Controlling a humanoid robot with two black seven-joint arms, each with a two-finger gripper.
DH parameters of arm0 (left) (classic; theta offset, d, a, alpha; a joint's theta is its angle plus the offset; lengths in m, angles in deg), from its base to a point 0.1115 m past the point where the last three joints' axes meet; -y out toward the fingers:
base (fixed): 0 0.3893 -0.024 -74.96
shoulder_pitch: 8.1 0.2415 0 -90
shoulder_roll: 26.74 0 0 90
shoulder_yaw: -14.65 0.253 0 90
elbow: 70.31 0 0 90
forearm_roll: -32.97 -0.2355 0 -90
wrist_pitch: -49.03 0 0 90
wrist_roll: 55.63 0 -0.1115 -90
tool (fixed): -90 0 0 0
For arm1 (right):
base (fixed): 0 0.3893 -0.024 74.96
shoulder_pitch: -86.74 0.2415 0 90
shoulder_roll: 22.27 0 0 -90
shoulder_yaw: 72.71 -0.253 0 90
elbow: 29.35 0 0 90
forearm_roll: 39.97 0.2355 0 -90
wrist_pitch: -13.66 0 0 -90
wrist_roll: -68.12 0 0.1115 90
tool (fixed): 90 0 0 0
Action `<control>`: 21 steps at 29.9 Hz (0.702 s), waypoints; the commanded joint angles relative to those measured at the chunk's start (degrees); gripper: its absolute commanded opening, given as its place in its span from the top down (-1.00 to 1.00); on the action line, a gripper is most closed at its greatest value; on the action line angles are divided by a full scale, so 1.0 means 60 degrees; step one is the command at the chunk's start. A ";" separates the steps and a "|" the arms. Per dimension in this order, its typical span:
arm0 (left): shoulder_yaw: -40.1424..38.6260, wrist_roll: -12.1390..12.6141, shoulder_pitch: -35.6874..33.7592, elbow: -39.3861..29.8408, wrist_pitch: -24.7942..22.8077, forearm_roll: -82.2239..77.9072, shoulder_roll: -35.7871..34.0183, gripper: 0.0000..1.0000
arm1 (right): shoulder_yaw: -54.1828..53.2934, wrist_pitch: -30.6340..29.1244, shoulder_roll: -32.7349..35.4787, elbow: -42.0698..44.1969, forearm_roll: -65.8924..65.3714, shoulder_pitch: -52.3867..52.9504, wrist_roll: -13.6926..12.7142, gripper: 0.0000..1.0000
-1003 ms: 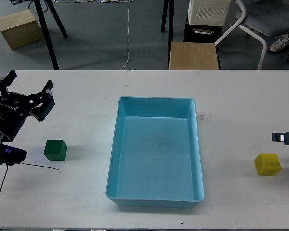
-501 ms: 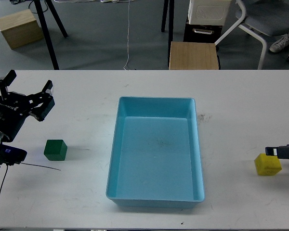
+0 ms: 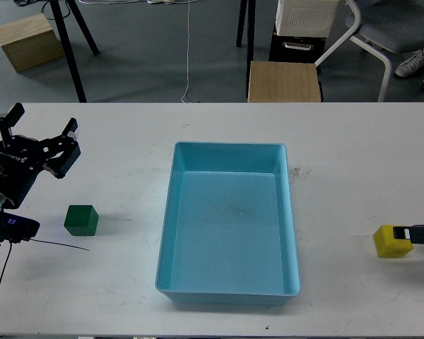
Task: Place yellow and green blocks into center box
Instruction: 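Lower the right gripper onto the yellow cube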
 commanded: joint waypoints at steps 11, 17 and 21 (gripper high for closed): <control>0.0000 0.0000 -0.0070 0.0058 0.0000 -0.0013 0.0002 -1.00 | 0.0035 0.0010 0.0214 0.0015 -0.0206 -0.0112 0.0029 -0.97; 0.0000 0.0000 -0.0041 0.0058 0.0000 -0.0057 0.0046 -1.00 | 0.0021 0.0039 0.0140 0.0088 -0.0207 -0.0112 0.0014 -0.97; 0.0000 0.0000 -0.0041 0.0073 0.0000 -0.0160 0.0060 -1.00 | 0.0021 0.0068 0.0009 0.0132 -0.0207 -0.0112 0.0014 -0.97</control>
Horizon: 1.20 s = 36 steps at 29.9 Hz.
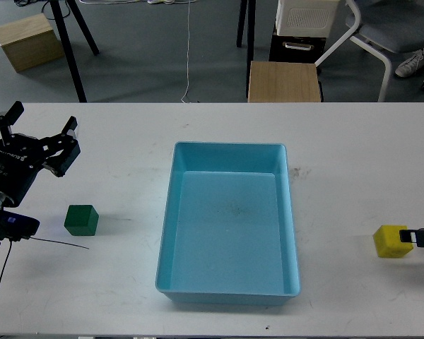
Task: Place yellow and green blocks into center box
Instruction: 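Lower the right gripper onto the yellow cube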
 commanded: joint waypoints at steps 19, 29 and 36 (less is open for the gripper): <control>0.0000 0.0014 -0.0045 0.0033 0.0000 -0.0046 -0.0030 -1.00 | 0.0010 0.0159 -0.1021 0.0955 -0.0001 -0.0278 -0.0003 -0.97; 0.0000 0.0029 -0.0059 0.0106 0.0000 -0.0046 -0.0030 -1.00 | 0.0010 0.0232 -0.1329 0.1321 -0.0001 -0.0322 -0.0003 -0.97; -0.0015 0.0043 -0.0074 0.0106 0.0000 -0.0046 -0.0030 -1.00 | 0.0010 0.0232 -0.1534 0.1483 -0.0001 -0.0351 -0.0017 -0.97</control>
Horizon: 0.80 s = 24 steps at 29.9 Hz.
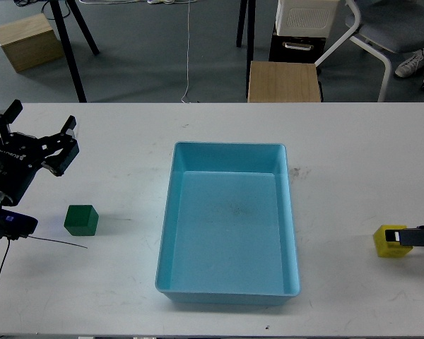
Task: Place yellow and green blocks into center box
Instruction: 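Lower the right gripper onto the yellow cube, then close the right gripper on the yellow cube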
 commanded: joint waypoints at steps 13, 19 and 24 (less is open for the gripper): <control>-0.0088 0.0039 -0.0007 0.0015 0.0000 -0.0013 0.0001 -1.00 | 0.0000 -0.0010 -0.0306 0.0379 0.0000 -0.0232 -0.0002 -0.97; -0.0103 0.0054 -0.0007 0.0015 0.0000 -0.0013 0.0001 -1.00 | 0.0000 0.0004 -0.0379 0.0467 0.0000 -0.0232 -0.0002 -0.97; -0.0103 0.0083 -0.0007 0.0118 0.0000 -0.0013 0.0001 -1.00 | 0.0000 0.0004 -0.0393 0.0555 0.0015 -0.0232 -0.0002 -0.97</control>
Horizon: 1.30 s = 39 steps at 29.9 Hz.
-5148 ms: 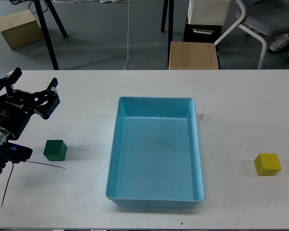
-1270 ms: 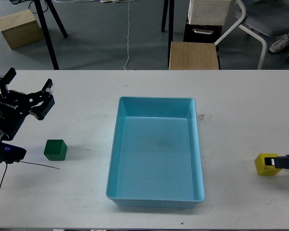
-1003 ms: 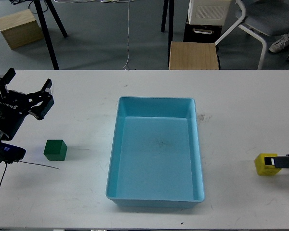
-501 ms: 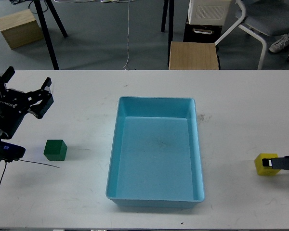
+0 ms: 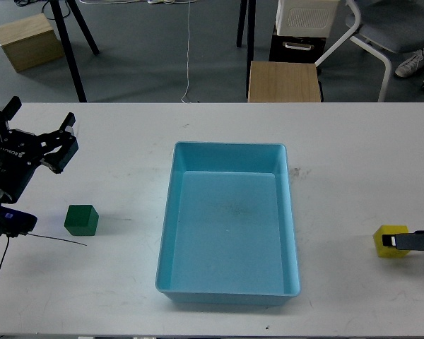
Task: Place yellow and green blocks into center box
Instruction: 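Close the right gripper on the yellow cube, then lift the yellow cube and carry it over the tray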
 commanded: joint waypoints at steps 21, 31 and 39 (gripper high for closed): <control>-0.0029 0.0036 -0.0029 0.0076 0.0000 0.0001 0.0000 -1.00 | 0.0000 0.0140 -0.0353 0.0321 0.0015 0.0011 0.0059 -0.57; -0.0029 0.0036 -0.0029 0.0061 0.0000 0.0015 0.0000 -1.00 | 0.0014 0.0126 -0.0368 0.0321 0.0000 -0.0018 0.0059 -0.55; -0.0029 0.0036 -0.0044 0.0076 0.0000 0.0015 0.0000 -1.00 | 0.0014 0.0140 -0.0368 0.0307 0.0000 -0.0004 0.0059 -0.45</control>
